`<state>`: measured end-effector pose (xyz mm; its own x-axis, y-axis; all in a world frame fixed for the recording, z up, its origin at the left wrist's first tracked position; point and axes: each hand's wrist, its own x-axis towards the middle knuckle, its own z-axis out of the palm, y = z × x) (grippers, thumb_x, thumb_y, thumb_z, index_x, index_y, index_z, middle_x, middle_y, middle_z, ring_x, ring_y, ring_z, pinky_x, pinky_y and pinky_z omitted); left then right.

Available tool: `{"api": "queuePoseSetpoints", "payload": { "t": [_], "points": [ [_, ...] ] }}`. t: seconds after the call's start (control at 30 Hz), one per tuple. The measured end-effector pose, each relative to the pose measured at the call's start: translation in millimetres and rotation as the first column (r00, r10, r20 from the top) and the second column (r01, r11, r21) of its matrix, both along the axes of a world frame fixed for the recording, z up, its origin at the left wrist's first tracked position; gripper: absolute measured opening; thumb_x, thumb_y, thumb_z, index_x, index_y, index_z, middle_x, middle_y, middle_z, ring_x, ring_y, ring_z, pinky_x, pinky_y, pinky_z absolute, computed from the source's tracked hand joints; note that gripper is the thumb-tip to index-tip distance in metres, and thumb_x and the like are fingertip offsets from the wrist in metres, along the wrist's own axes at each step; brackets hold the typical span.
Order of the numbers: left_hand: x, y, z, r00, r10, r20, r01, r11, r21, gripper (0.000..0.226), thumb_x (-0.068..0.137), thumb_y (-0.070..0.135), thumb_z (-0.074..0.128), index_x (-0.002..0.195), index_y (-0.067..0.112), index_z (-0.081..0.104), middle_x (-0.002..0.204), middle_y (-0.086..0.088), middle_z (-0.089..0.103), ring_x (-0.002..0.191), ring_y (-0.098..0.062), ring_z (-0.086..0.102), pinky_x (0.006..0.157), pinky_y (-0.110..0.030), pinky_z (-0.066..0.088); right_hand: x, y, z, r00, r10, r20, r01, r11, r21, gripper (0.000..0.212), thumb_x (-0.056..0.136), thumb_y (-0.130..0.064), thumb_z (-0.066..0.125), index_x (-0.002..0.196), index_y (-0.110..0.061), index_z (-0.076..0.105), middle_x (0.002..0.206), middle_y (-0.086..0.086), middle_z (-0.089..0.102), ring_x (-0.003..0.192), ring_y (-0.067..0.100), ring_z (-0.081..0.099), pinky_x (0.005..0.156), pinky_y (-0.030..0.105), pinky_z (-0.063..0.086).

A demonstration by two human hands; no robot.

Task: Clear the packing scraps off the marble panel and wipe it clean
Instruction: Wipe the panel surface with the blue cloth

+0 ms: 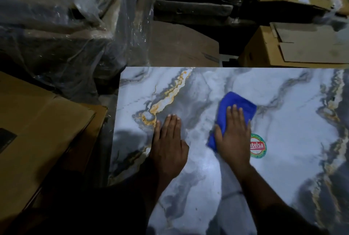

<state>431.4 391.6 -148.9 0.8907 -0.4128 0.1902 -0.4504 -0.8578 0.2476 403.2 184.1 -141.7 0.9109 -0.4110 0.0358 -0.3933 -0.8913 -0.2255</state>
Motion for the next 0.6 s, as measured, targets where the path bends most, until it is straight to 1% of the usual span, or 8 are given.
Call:
{"api": "queuePoseSetpoints", "payload": {
  "t": [0.1, 0.17, 0.2, 0.3, 0.37, 0.5, 0.57, 0.6],
  "points": [
    [0, -1, 1, 1.0, 0.005, -0.003, -0.005, 1.0, -0.016, 0.065, 0.089, 0.027, 0.043, 0.148, 0.0, 0.047, 0.156, -0.014, 0.045, 0.15, -0.028, 0.036, 0.118, -0.055, 0.033, 66, -20, -1, 0.987, -0.153, -0.04, 0.153, 0.988, -0.006, 0.081, 0.091, -0.05, 0.028, 0.159, -0.005, 0.026, 0.167, 0.013, 0.023, 0.156, 0.028, 0.014, 0.125, 0.055, 0.013],
    [1, -1, 2, 1.0, 0.017, 0.001, -0.017, 1.0, -0.025, 0.066, 0.088, 0.026, 0.043, 0.149, 0.0, 0.046, 0.157, -0.013, 0.044, 0.15, -0.027, 0.035, 0.118, -0.055, 0.033, 113, -18, 2, 0.977, -0.202, -0.073, 0.203, 0.979, 0.007, 0.08, 0.095, -0.05, 0.03, 0.16, -0.005, 0.018, 0.168, 0.013, 0.016, 0.157, 0.028, 0.008, 0.125, 0.055, 0.008],
    [-1, -2, 2, 1.0, 0.023, 0.005, -0.023, 0.999, -0.031, 0.067, 0.088, 0.026, 0.044, 0.15, 0.001, 0.045, 0.158, -0.012, 0.043, 0.151, -0.027, 0.035, 0.119, -0.054, 0.033, 133, -13, 3, 0.976, -0.199, -0.09, 0.199, 0.98, -0.005, 0.078, 0.099, -0.048, 0.031, 0.161, -0.005, 0.014, 0.169, 0.013, 0.012, 0.157, 0.028, 0.005, 0.125, 0.055, 0.007],
    [-1, -4, 1, 0.998, 0.055, 0.028, -0.053, 0.996, -0.066, 0.07, 0.086, 0.026, 0.046, 0.151, -0.001, 0.043, 0.159, -0.013, 0.042, 0.15, -0.026, 0.036, 0.119, -0.053, 0.034, 177, 14, 3, 0.992, -0.054, -0.11, 0.053, 0.998, -0.015, 0.073, 0.104, -0.046, 0.031, 0.162, -0.008, 0.009, 0.17, 0.011, 0.004, 0.157, 0.027, -0.001, 0.126, 0.053, 0.001],
    [0, -6, -2, 0.995, 0.091, 0.041, -0.084, 0.986, -0.143, 0.069, 0.085, 0.023, 0.045, 0.149, -0.003, 0.045, 0.157, -0.015, 0.043, 0.149, -0.027, 0.039, 0.118, -0.054, 0.036, 187, 33, 4, 0.99, 0.087, -0.109, -0.088, 0.996, -0.006, 0.071, 0.104, -0.043, 0.032, 0.162, -0.009, 0.008, 0.17, 0.01, 0.002, 0.157, 0.024, -0.003, 0.126, 0.05, -0.001],
    [-1, -5, -9, 0.993, 0.073, 0.098, -0.044, 0.962, -0.269, 0.062, 0.094, 0.024, 0.039, 0.149, -0.006, 0.043, 0.157, -0.019, 0.042, 0.148, -0.03, 0.039, 0.116, -0.055, 0.037, 162, 63, 6, 0.923, 0.372, -0.099, -0.368, 0.928, 0.056, 0.069, 0.104, -0.041, 0.035, 0.163, -0.014, 0.01, 0.171, 0.004, 0.003, 0.157, 0.019, -0.003, 0.125, 0.045, -0.001],
    [-1, -2, -10, 0.993, 0.063, 0.103, -0.032, 0.959, -0.283, 0.065, 0.094, 0.027, 0.041, 0.149, -0.007, 0.041, 0.158, -0.02, 0.04, 0.149, -0.031, 0.038, 0.116, -0.055, 0.037, 135, 72, 5, 0.879, 0.472, -0.068, -0.468, 0.881, 0.064, 0.068, 0.101, -0.043, 0.029, 0.162, -0.016, 0.014, 0.17, 0.003, 0.008, 0.157, 0.018, 0.0, 0.126, 0.044, -0.001],
    [0, -2, -10, 0.994, 0.057, 0.091, -0.03, 0.959, -0.28, 0.067, 0.093, 0.028, 0.042, 0.15, -0.007, 0.04, 0.16, -0.02, 0.038, 0.149, -0.031, 0.037, 0.117, -0.054, 0.036, 122, 75, 5, 0.868, 0.493, -0.048, -0.49, 0.869, 0.072, 0.07, 0.099, -0.045, 0.024, 0.162, -0.016, 0.017, 0.17, 0.003, 0.011, 0.157, 0.017, 0.002, 0.126, 0.044, 0.0]
  ]
}}
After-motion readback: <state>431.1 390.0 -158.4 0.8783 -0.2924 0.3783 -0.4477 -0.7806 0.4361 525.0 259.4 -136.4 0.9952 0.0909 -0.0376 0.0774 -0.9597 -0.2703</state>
